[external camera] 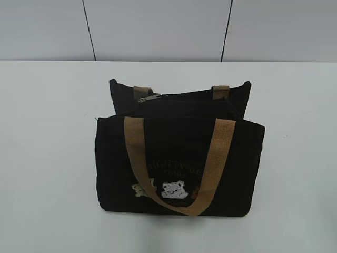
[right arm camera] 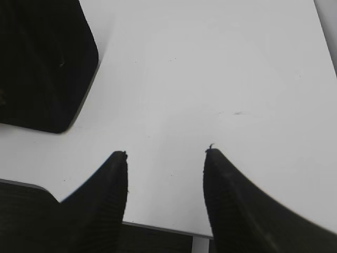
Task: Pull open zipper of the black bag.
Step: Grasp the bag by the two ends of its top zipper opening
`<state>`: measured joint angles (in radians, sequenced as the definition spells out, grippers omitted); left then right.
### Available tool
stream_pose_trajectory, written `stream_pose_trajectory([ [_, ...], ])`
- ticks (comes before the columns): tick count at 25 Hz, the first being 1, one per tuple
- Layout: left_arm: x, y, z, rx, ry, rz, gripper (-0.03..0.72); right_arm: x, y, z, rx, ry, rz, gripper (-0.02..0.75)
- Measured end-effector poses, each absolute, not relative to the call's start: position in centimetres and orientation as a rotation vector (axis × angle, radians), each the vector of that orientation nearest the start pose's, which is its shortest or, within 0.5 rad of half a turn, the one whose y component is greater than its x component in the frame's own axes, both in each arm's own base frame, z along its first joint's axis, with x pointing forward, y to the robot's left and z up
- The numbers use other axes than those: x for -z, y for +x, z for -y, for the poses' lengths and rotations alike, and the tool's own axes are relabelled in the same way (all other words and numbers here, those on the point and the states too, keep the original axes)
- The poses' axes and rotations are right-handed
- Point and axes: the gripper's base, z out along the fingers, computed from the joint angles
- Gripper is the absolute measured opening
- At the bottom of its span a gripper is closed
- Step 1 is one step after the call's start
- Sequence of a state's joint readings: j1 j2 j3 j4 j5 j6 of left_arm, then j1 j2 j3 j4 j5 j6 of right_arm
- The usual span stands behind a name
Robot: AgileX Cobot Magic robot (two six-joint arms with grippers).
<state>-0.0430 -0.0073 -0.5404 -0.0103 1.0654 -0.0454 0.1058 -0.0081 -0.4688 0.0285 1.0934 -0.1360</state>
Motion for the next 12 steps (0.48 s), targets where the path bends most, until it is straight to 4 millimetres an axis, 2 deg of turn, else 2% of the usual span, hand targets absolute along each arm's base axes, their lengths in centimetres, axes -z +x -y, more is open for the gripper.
stream_pose_trajectory([
  [12,-28.79,-1.12,0.03,0.069,-0.002,-2.002,0.237,-26.6,-0.43,-0.19,-0.016,-0.255,-2.084,0.36],
])
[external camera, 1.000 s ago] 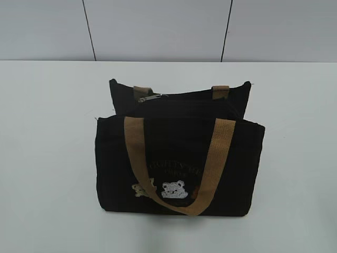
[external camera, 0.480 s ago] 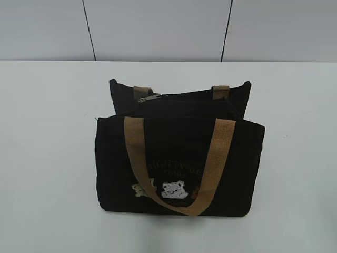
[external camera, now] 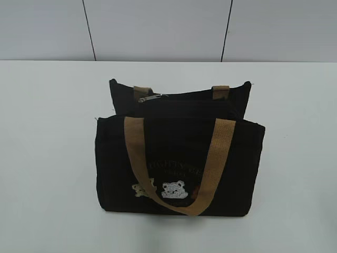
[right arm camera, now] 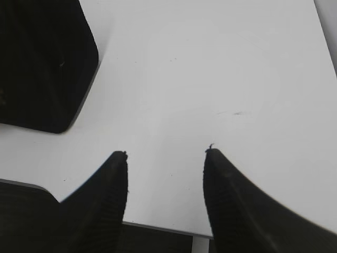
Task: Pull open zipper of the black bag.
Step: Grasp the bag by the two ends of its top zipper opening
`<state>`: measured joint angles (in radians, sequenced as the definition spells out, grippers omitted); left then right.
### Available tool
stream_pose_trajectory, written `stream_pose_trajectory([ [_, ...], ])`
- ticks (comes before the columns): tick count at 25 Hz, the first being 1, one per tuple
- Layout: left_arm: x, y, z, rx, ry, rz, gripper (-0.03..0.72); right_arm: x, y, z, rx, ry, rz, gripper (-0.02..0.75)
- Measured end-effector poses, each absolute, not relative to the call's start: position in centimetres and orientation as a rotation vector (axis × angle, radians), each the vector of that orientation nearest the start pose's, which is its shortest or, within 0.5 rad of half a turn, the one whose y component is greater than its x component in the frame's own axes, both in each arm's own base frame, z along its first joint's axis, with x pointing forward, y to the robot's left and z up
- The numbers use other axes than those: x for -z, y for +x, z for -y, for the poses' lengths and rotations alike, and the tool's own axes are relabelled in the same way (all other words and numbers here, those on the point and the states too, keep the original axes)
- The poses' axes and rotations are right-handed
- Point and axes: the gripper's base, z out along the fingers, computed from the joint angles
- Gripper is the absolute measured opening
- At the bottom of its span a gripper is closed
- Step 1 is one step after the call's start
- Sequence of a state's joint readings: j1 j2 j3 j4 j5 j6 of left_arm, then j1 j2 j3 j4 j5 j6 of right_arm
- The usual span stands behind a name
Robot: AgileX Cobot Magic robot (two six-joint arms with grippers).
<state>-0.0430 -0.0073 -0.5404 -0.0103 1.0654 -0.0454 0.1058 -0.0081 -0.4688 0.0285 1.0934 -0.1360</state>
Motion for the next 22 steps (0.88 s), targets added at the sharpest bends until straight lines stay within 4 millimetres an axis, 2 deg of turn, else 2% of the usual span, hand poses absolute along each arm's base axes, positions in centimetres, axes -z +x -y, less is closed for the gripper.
stream_pose_trajectory([
  [13,-28.8,-1.1,0.0,0.066,0.002,-2.002,0.25,-26.6,-0.4,-0.2,-0.016,-0.255,-2.084,0.36],
  [15,-28.8,-1.1,0.0,0.04,0.044,-2.0,0.287,-26.6,-0.4,-0.2,-0.016,-0.254,-2.082,0.36],
  [20,-29.8,-0.4,0.1,-0.023,0.142,-2.0,0.465,-27.9,-0.1,-0.2,-0.009,-0.267,-2.079,0.36],
  [22,-30.2,0.3,0.2,-0.017,0.15,-2.002,0.496,-28.6,0.6,-0.3,0.005,-0.292,-2.088,0.36],
])
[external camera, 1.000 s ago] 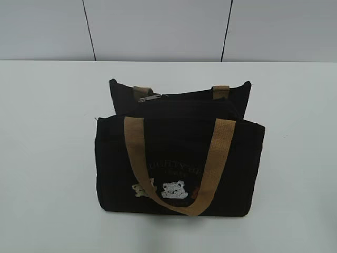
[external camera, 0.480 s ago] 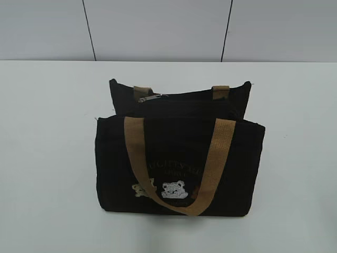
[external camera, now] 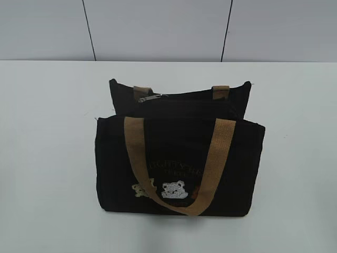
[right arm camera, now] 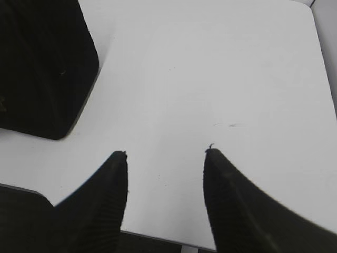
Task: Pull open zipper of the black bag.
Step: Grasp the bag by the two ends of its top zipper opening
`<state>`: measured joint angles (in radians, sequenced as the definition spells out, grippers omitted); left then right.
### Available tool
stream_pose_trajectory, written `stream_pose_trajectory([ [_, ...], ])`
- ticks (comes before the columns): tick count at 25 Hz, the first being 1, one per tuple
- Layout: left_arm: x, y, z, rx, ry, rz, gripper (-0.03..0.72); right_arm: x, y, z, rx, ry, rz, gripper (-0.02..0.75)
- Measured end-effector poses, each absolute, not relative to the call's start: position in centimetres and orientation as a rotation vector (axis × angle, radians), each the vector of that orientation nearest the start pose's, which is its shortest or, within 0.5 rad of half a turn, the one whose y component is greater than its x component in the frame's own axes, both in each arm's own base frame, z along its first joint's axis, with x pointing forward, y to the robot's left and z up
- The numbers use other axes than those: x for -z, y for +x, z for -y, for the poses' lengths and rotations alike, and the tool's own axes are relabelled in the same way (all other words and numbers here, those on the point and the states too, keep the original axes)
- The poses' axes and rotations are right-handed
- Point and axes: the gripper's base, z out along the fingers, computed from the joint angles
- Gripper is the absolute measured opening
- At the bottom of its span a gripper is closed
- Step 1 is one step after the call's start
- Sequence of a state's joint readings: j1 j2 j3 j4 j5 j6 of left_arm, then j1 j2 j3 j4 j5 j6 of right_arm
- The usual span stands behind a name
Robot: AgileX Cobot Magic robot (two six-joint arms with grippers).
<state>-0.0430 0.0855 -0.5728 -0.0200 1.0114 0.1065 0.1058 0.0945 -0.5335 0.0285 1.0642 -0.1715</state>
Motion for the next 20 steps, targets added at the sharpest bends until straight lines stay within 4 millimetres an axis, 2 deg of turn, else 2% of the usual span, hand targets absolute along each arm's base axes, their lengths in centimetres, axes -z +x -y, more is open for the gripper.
stream_pose_trajectory([
  [7,-31.2,4.3,1.5,0.068,0.302,-1.996,0.514,-32.0,4.4,-1.0,0.023,-0.423,-2.147,0.36],
  [10,-31.1,6.2,2.3,0.115,0.436,-2.024,0.514,-33.3,6.8,-1.6,-0.011,-0.496,-2.181,0.36],
  [16,-30.5,10.0,4.6,0.278,0.771,-1.979,0.515,-34.8,12.1,-3.3,-0.115,-0.692,-2.217,0.36],
  [20,-29.7,13.2,5.6,0.388,0.867,-1.965,0.513,-35.5,16.2,-4.6,-0.208,-0.818,-2.214,0.36],
])
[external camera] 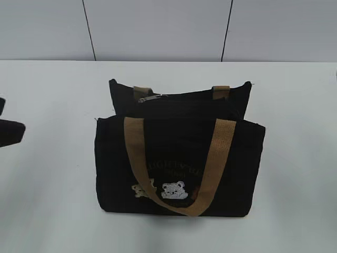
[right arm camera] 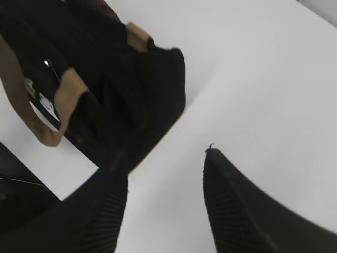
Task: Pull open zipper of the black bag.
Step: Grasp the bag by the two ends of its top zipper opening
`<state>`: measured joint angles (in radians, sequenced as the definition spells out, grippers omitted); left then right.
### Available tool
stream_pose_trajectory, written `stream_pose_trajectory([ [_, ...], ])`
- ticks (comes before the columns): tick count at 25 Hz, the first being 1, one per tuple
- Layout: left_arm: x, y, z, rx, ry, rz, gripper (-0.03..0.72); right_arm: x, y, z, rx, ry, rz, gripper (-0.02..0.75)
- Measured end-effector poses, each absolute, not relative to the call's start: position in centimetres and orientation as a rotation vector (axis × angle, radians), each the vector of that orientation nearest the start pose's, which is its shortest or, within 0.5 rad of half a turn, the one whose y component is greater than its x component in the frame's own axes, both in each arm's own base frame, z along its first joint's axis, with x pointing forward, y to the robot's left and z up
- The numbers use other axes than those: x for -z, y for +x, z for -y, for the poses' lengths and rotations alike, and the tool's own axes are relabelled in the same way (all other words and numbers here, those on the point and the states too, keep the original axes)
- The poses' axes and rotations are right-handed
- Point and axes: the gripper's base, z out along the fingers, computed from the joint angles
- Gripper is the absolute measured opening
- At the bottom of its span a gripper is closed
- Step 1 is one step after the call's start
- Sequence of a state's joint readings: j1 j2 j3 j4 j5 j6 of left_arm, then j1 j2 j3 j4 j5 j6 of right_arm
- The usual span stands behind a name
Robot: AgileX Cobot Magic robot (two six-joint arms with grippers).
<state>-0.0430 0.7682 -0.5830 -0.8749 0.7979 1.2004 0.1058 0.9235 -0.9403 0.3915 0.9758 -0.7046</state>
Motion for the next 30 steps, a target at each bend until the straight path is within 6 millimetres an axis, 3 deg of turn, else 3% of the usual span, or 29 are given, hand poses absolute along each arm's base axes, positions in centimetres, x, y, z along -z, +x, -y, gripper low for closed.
stream_pose_trajectory([
  [9,-29.0,21.6,6.7,0.485,1.116,-1.959,0.51,-39.0,22.8,-6.7,-0.328,-0.976,-2.057,0.36],
  [13,-28.5,25.4,7.2,0.538,1.154,-1.925,0.51,-39.5,25.1,-7.0,-0.298,-1.061,-2.004,0.36],
  [18,-27.2,29.2,7.9,0.603,1.259,-1.833,0.488,-39.9,27.5,-8.3,-0.412,-1.123,-1.908,0.359],
  [25,-25.5,32.3,9.4,0.69,1.428,-1.702,0.458,-39.5,30.2,-10.7,-0.636,-1.25,-1.797,0.359],
  [30,-24.1,32.8,11.1,0.706,1.504,-1.64,0.456,-38.8,30.7,-14.3,-0.676,-1.407,-1.693,0.359],
])
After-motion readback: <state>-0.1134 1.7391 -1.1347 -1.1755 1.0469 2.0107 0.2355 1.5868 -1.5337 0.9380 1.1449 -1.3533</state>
